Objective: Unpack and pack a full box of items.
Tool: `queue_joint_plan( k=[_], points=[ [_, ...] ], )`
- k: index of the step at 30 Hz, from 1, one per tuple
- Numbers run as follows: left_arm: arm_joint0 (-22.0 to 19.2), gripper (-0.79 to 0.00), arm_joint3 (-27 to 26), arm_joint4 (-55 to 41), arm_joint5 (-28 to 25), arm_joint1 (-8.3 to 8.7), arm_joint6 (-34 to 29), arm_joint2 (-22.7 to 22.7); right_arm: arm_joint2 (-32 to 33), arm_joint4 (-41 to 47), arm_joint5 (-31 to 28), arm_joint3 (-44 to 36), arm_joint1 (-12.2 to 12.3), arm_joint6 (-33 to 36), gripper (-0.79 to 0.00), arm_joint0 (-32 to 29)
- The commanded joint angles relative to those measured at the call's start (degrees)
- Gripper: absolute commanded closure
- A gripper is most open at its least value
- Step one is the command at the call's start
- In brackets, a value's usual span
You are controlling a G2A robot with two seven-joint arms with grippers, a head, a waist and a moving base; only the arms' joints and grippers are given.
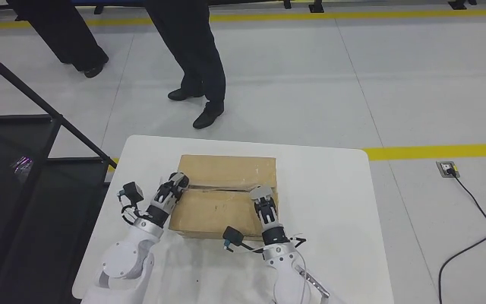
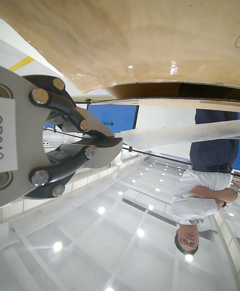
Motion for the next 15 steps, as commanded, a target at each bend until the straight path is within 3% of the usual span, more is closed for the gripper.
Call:
queue_joint_plan(
  k=[1,15],
  points=[
    [-0.36,-0.083,0.32,0.26,0.84,0.03,-0.44,0.16,0.03,0.00,0.01,0.03,-0.02,-0.02,0.000,-0.10],
    [-1.11,-0.089,0.67,-0.32,2.56,0.07,-0.89,0.34,0.49,0.00,0.06,0.29,0.00,-0.65,0.000,-0.34]
  ],
)
